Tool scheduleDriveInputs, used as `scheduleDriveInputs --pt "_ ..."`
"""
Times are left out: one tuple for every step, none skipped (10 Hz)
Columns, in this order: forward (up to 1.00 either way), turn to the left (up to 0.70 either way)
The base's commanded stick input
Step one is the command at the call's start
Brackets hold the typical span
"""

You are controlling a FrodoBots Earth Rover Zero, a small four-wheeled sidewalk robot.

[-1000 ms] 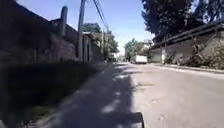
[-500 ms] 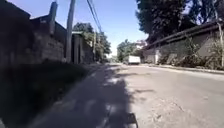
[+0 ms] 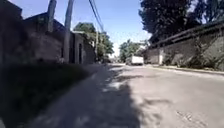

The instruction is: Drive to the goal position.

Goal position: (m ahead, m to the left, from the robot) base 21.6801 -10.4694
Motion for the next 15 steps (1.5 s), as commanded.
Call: scheduleDriveInputs --pt "1.0 -0.4" --pt "1.0 -0.39" --pt "1.0 -0.16" --pt "1.0 -0.04" --pt "1.0 -0.03" --pt "1.0 -0.03" --pt "1.0 -0.03" --pt "1.0 -0.03" --pt "1.0 -0.03" --pt "1.0 -0.03" --pt "1.0 -0.03" --pt "1.0 -0.03" --pt "1.0 -0.03" --pt "1.0 -0.02" --pt "1.0 0.0"
